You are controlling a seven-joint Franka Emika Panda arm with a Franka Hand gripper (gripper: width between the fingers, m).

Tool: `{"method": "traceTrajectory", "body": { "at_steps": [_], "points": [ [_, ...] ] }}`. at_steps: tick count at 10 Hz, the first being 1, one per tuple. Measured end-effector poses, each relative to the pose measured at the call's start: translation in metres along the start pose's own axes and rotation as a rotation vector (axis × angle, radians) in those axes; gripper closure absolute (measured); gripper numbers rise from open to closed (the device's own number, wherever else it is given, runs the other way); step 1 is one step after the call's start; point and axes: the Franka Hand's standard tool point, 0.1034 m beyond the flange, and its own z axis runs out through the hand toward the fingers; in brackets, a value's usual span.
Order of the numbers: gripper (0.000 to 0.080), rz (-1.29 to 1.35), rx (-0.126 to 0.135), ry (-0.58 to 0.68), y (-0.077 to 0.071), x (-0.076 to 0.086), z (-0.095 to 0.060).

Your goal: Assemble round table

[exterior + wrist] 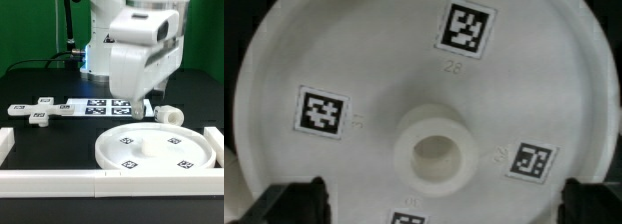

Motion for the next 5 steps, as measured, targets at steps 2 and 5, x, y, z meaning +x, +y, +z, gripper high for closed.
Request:
{"method": "traceTrajectory", "body": {
  "at_steps": [2,5],
  "points": [
    [0.0150,0.161,-0.008,0.002,-0.0086,0.0052,-0.0133],
    [0.0150,0.196,-0.007,0.001,-0.0097,0.0062,-0.0121]
  ]
}}
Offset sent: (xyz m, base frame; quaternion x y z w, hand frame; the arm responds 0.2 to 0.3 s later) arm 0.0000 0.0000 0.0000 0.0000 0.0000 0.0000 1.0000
